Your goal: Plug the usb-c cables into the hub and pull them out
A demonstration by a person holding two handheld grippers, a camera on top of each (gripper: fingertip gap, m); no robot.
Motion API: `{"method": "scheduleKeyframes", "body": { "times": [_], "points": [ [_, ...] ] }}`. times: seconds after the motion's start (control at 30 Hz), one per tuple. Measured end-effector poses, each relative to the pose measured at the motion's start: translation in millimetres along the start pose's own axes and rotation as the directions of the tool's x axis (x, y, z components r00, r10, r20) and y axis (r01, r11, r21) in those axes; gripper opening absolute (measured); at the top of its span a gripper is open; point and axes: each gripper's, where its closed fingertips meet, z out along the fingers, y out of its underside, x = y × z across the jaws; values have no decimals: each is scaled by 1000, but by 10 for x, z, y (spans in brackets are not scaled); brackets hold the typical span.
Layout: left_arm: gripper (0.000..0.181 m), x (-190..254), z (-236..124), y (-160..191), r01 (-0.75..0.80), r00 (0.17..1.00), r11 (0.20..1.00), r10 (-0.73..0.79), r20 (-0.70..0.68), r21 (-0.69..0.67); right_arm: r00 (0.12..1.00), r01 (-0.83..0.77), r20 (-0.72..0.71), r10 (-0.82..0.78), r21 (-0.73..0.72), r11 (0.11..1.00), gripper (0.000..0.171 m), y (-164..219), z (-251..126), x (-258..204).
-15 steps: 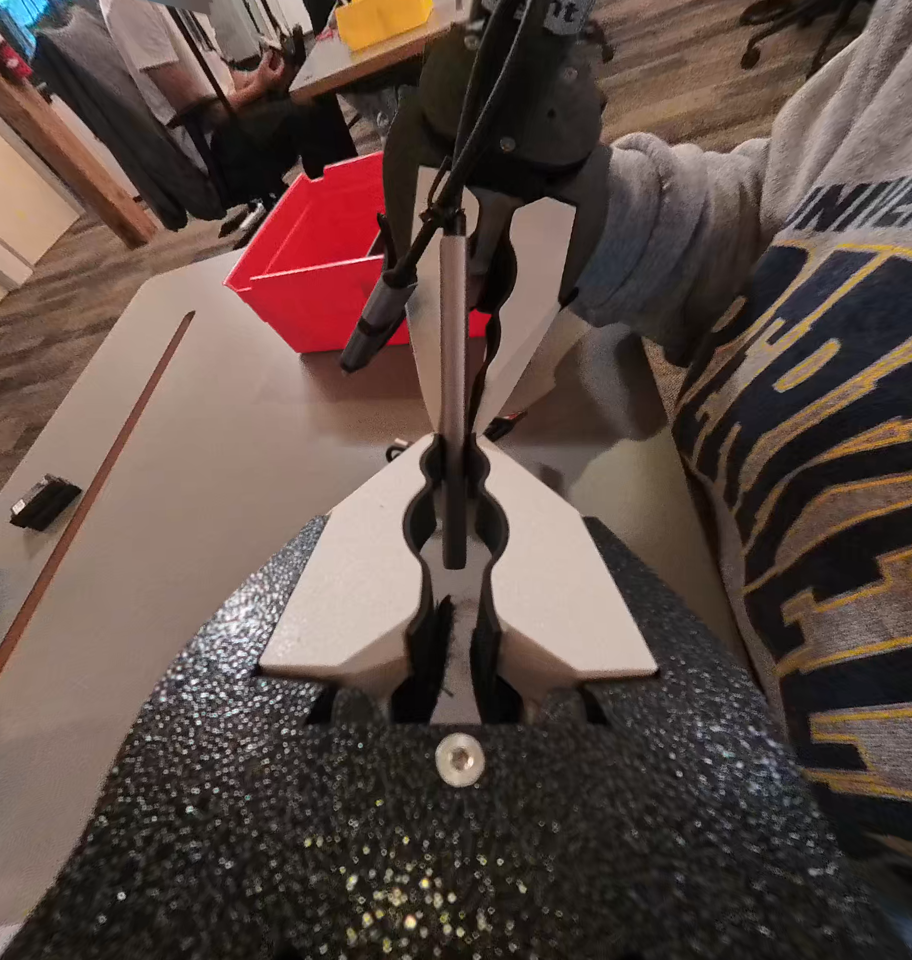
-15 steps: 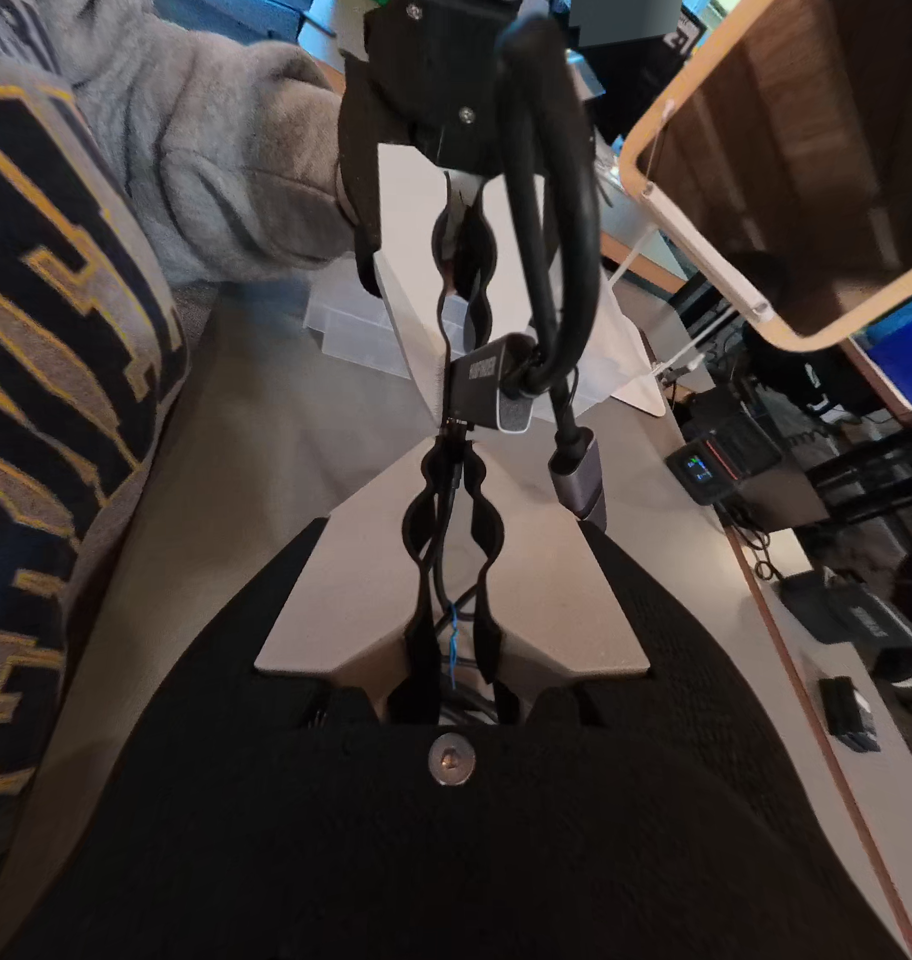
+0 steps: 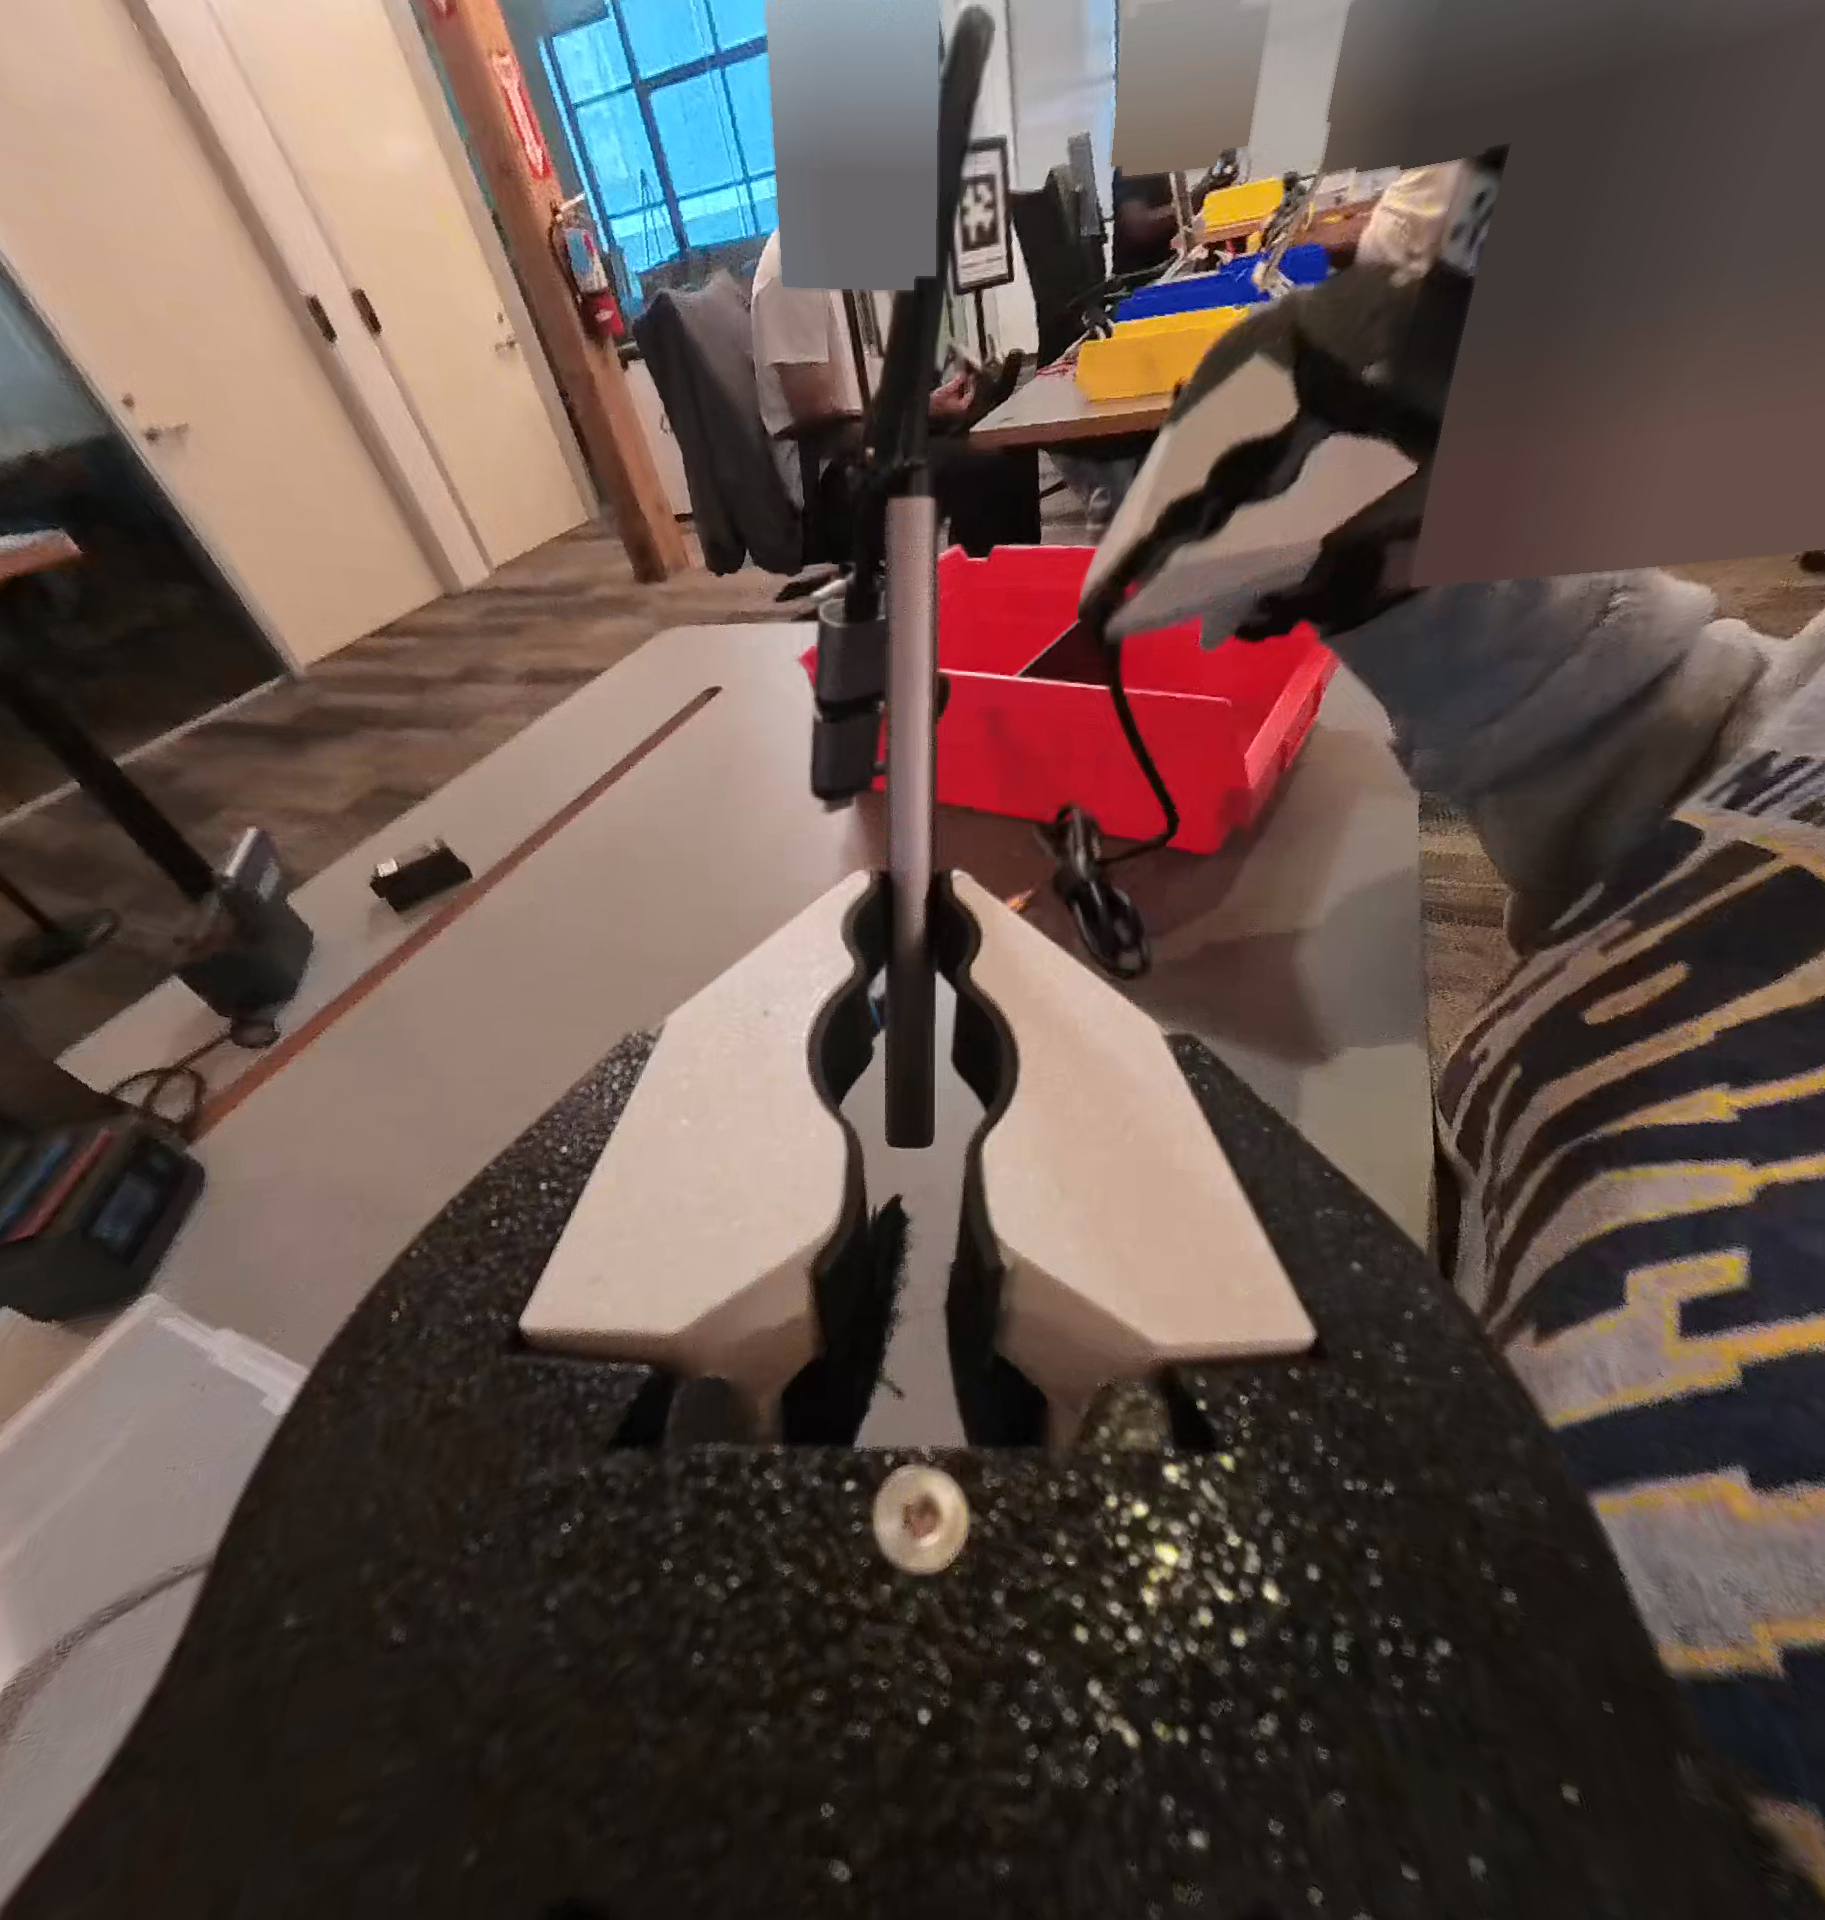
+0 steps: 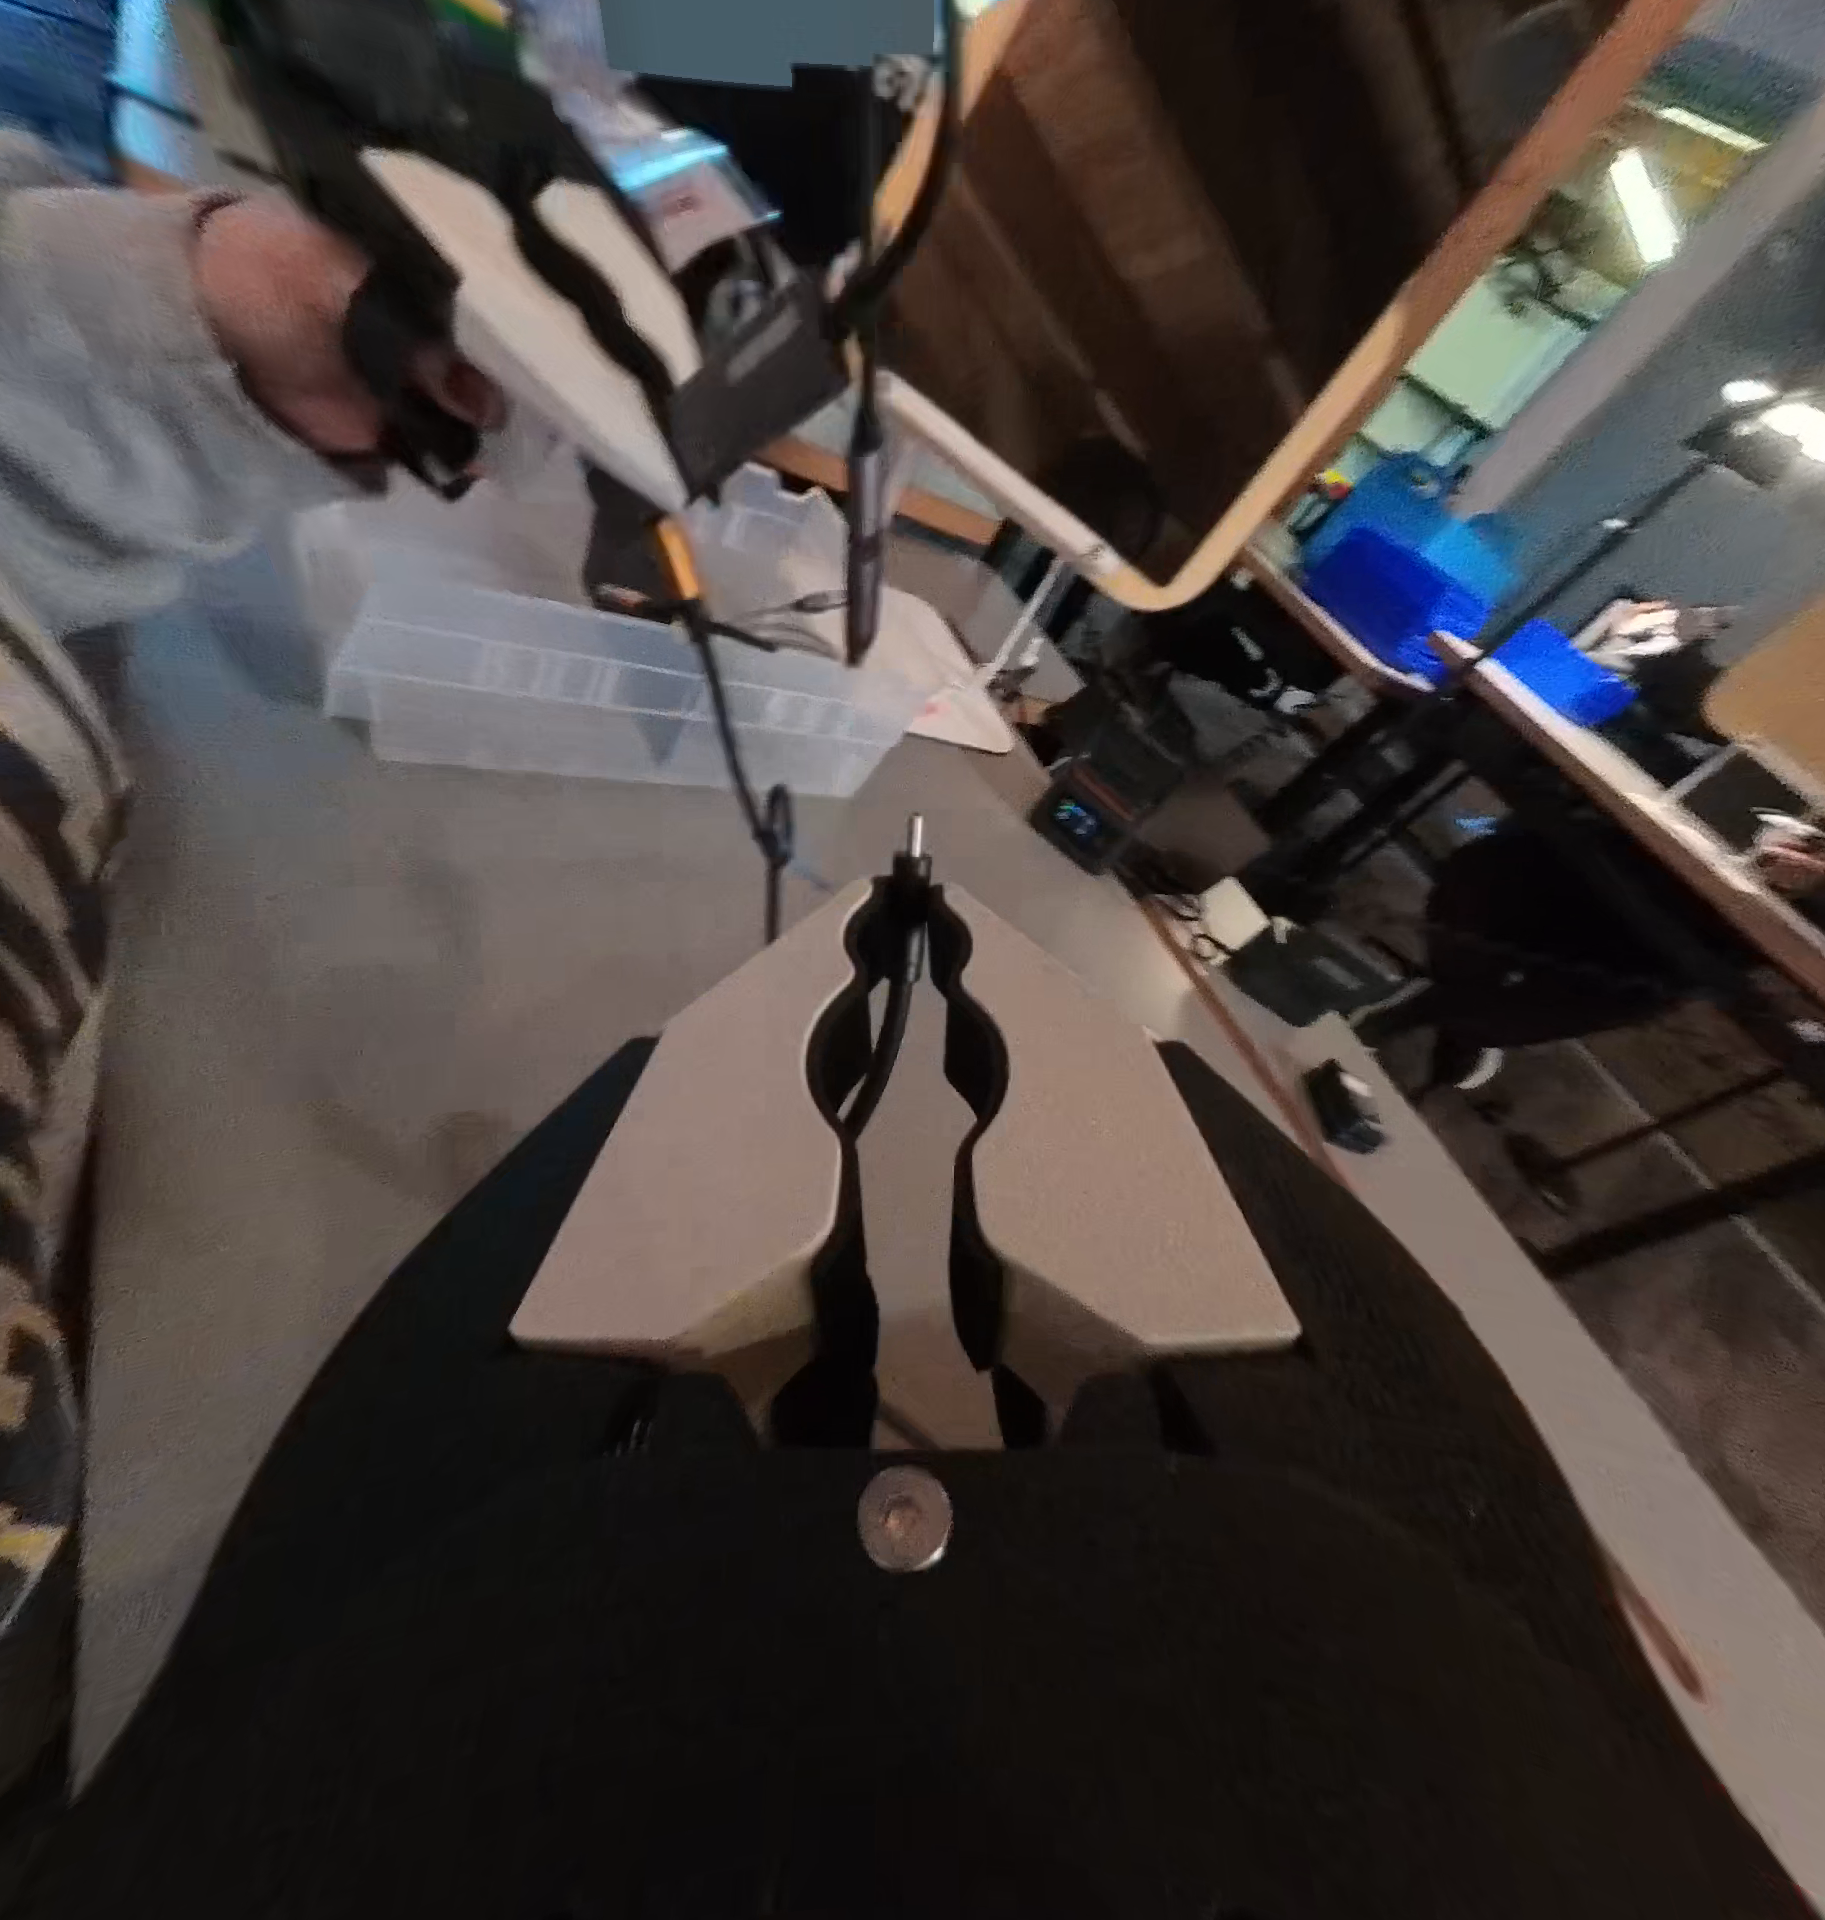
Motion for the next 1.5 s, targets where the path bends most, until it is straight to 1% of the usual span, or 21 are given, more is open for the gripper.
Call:
{"method": "scheduleKeyframes", "body": {
  "times": [0.13,0.2,0.23,0.3,0.37,0.47,0.57,0.67,0.8,0.9,0.93,1.03,1.07,1.1,1.17,1.2,1.23,1.3,1.33,1.4,1.5],
  "points": [
    [6,-102,123,69,79,996,997,-79,52,10,978,-9,-209,22,63,998,6,-310,-368,557],
    [6,-161,173,93,152,987,988,-153,55,24,945,34,-327,-17,46,998,6,-433,-633,826],
    [6,-221,200,138,171,982,985,-171,83,8,923,55,-384,-41,24,998,6,-476,-770,947],
    [6,-354,256,283,174,973,982,-160,169,-73,883,81,-463,-80,-18,997,6,-533,-1009,1126],
    [6,-441,314,402,166,964,974,-128,231,-153,847,60,-524,-88,-72,996,6,-475,-1205,1275],
    [6,-536,415,558,180,954,950,-106,280,-255,811,-26,-578,-91,-192,981,6,-116,-1396,1443],
    [6,-687,492,710,189,942,926,-76,327,-327,792,-145,-606,-75,-306,941,5,457,-1497,1495],
    [6,-767,539,838,197,933,903,-53,355,-382,800,-225,-598,-58,-388,894,6,1018,-1496,1430],
    [6,-764,564,861,185,932,895,-29,362,-405,821,-322,-570,39,-404,856,7,1481,-1431,1274],
    [6,-756,569,868,187,932,893,-30,361,-408,834,-400,-533,142,-407,821,8,1676,-1361,1132],
    [6,-754,568,871,186,932,893,-28,360,-410,831,-415,-534,153,-413,810,12,1709,-1357,1116],
    [6,-735,570,872,181,934,892,-24,356,-414,807,-437,-580,112,-460,773,57,1704,-1418,1140],
    [6,-728,572,864,175,935,894,-20,354,-412,802,-415,-593,69,-470,779,65,1615,-1437,1157],
    [6,-719,575,851,168,936,897,-15,352,-409,800,-369,-599,13,-476,798,67,1478,-1423,1173],
    [6,-686,588,818,149,941,904,-5,338,-401,804,-265,-592,-62,-449,854,65,1132,-1264,1137],
    [6,-667,594,797,138,944,908,1,331,-395,830,-218,-555,-53,-410,886,64,941,-1079,1030],
    [6,-643,601,768,124,948,914,6,319,-387,871,-173,-491,-23,-351,920,61,750,-848,872],
    [6,-568,623,685,87,961,930,16,276,-358,958,-119,-282,57,-209,971,53,410,-324,411],
    [6,-531,629,633,75,966,938,15,258,-337,980,-118,-180,88,-161,980,52,311,-96,199],
    [6,-412,652,495,53,982,961,-1,190,-271,991,-130,-23,129,-123,984,51,257,288,-131],
    [6,-169,668,260,65,998,987,-60,36,-145,983,-143,98,156,-128,981,48,347,710,-379]
  ]
}}
